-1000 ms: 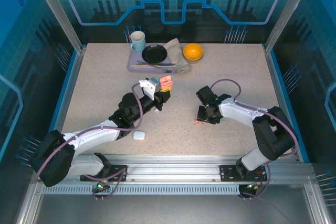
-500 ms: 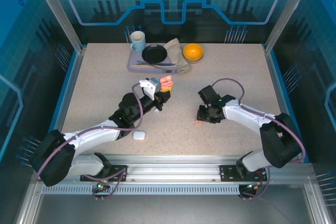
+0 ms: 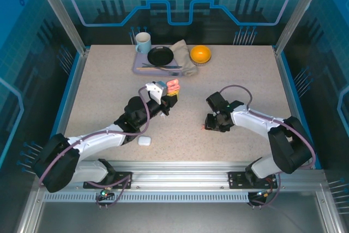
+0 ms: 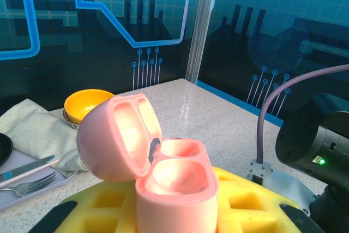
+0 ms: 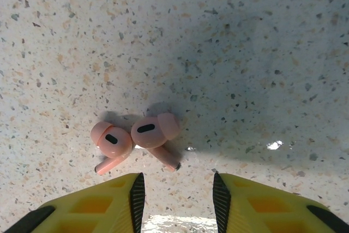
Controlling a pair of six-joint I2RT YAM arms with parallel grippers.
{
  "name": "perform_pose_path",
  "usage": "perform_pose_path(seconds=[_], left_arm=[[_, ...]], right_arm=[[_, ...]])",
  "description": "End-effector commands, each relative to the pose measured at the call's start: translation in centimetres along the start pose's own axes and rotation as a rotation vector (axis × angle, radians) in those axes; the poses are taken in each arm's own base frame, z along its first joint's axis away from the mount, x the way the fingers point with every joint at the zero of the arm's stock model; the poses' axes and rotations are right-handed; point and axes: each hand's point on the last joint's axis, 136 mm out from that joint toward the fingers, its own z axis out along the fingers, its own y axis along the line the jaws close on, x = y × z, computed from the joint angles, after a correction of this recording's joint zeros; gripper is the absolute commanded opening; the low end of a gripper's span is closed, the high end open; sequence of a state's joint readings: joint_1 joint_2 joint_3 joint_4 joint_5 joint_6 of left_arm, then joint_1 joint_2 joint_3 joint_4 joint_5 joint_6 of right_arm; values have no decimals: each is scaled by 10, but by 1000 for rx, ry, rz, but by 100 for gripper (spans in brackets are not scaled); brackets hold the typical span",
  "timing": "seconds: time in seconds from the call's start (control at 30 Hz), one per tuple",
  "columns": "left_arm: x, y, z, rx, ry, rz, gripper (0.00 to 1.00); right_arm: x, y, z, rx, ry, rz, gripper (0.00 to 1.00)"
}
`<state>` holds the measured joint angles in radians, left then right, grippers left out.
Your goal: Insert the wireless bluetooth earbuds into the charging case
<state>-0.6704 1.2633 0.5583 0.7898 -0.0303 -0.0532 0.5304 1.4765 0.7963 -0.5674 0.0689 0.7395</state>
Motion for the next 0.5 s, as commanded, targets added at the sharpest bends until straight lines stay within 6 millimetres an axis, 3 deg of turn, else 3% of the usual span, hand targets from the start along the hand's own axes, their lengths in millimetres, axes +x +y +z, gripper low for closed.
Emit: perform_pose_path(seconds=[0.0, 0.47], left_arm=[[-13, -3, 4, 12, -35, -11, 0], [-13, -2, 5, 8, -36, -3, 0]], right_arm=[[11, 1, 7, 3, 53, -31, 42], [3, 6, 18, 21, 68, -40, 42]])
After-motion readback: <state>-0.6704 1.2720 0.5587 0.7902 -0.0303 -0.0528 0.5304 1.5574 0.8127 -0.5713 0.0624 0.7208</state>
